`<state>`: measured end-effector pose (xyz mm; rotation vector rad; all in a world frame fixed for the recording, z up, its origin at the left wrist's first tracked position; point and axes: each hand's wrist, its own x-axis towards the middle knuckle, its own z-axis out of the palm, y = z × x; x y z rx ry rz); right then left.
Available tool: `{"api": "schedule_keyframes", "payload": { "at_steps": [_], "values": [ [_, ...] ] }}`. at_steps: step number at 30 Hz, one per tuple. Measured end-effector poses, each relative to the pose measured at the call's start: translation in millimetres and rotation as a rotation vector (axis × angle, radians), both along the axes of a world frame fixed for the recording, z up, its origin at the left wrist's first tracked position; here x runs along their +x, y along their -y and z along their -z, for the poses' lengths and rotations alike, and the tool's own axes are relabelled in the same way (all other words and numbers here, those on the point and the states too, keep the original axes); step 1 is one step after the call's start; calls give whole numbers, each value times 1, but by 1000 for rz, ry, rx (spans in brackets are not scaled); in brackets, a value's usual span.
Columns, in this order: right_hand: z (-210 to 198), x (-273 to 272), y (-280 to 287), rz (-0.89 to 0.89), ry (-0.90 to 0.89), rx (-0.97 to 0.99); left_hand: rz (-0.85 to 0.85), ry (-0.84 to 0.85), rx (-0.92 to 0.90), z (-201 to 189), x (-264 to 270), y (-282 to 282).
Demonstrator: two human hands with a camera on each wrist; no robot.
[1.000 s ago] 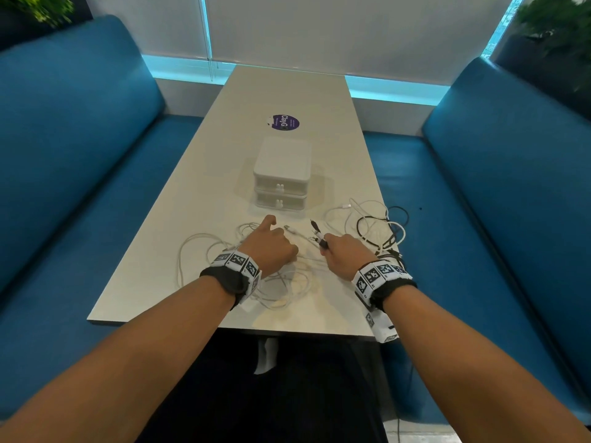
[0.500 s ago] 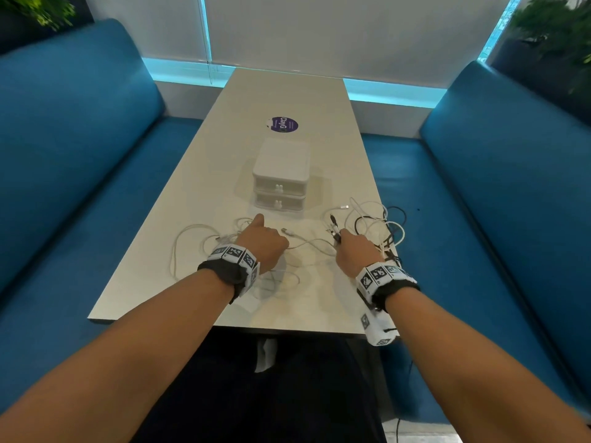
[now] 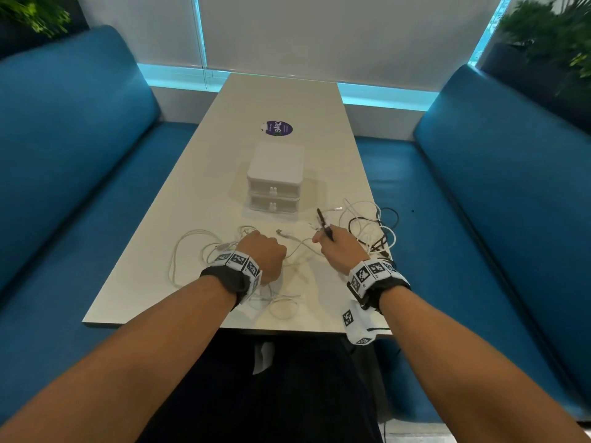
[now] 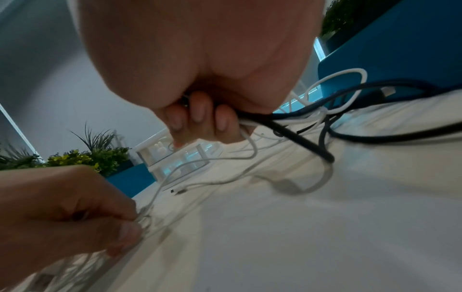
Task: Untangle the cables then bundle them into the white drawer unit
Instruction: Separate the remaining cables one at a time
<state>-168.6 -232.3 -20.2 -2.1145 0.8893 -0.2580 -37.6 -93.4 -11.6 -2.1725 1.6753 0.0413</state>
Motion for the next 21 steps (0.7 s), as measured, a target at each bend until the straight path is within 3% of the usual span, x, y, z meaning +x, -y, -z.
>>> {"api": "schedule_keyframes", "payload": {
  "at_steps": [5,14,21],
  "values": [
    [8,7,-16,-188,-156,-72,49,2,-35,1,-6,7],
    [16,12,-19,-191,-141,-156,131,-9,-77,11,-2,12],
    [29,7,-11,-268,-292,-239,85,-16,-87,18,13,10]
  ]
}}
